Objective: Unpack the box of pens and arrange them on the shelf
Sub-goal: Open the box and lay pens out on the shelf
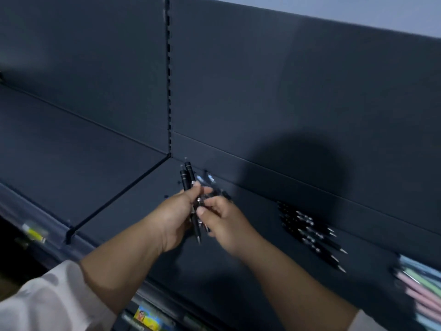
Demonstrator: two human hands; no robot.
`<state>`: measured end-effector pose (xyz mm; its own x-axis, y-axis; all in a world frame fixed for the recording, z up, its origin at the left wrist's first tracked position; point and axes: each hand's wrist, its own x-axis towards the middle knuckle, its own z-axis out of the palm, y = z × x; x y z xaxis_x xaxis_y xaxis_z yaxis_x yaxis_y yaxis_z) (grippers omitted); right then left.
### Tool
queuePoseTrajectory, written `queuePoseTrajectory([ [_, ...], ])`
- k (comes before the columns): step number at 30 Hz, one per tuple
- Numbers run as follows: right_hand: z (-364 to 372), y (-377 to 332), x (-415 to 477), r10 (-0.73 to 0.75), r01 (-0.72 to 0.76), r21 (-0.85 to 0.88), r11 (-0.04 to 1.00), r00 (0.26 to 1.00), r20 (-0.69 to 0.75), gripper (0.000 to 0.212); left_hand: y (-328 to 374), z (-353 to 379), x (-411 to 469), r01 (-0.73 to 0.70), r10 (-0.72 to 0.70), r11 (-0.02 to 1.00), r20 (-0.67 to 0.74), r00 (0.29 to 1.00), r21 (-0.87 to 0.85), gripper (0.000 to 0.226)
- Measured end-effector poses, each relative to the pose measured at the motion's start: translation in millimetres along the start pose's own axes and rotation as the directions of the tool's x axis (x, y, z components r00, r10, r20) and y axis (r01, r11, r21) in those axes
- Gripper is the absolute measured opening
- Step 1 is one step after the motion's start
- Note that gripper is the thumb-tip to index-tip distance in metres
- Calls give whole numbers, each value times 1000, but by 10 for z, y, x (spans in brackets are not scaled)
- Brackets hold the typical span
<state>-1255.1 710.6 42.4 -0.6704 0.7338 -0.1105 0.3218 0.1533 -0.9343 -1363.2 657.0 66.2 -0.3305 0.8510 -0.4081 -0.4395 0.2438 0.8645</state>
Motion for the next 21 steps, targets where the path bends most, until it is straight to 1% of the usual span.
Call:
queuePoseTrajectory([
  [1,-28,21,-47,1,-1,22,1000,1000,13,19,-24,97,6,-1,1,1000,11,1000,7,36],
  [3,-126,47,-142,2,-2,1,1000,1000,-6,37,-83,323,5,13,-16,999,47,999,46,35],
  [4,-206,67,-199,10,-11,-17,1000,1000,-30,41,-123,434,17,24,-29,997,75,997,76,34],
  [6,-422,130,-339,21,-26,-68,997,997,-77,39,-199,655,28,42,-62,987,126,990,156,30],
  [7,-555,176,-427,11,-24,-138,990,995,-96,35,-249,739,45,38,-68,977,138,988,208,27],
  [9,-836,345,-618,-4,-42,-357,933,992,-125,27,-347,907,53,6,-53,957,154,987,290,19],
  [11,-1098,518,-810,18,-104,-569,816,988,-154,25,-437,1052,49,-61,20,941,124,992,334,14],
  [12,-1210,606,-886,32,-137,-642,755,985,-172,27,-469,1115,32,-105,74,916,94,993,388,22],
  [13,-1304,677,-949,43,-160,-699,697,982,-182,33,-515,1151,37,-159,138,856,80,987,493,36],
  [14,-1384,737,-1000,52,-175,-742,647,981,-187,40,-560,1175,53,-211,204,743,87,975,636,56],
  [15,-1443,790,-1038,58,-189,-770,610,979,-194,47,-614,1192,84,-241,240,584,119,964,776,69],
  [16,-1492,842,-1070,52,-198,-788,582,977,-207,49,-658,1208,91,-263,263,407,164,951,875,75],
  [17,-1528,894,-1093,39,-207,-809,550,974,-223,48,-710,1225,96,-281,269,244,214,939,928,75],
  [18,-1555,945,-1111,10,-209,-834,510,971,-237,44,-764,1256,85,-302,265,119,262,928,946,74],
  [19,-1572,986,-1126,-25,-208,-857,472,968,-249,40,-814,1287,67,-318,251,33,300,920,947,72],
  [20,-1587,1025,-1139,-60,-204,-868,453,964,-258,38,-865,1316,51,-333,245,-29,330,912,942,71],
  [21,-1602,1054,-1153,-86,-198,-872,448,961,-263,37,-910,1339,34,-332,235,-69,339,911,941,71],
])
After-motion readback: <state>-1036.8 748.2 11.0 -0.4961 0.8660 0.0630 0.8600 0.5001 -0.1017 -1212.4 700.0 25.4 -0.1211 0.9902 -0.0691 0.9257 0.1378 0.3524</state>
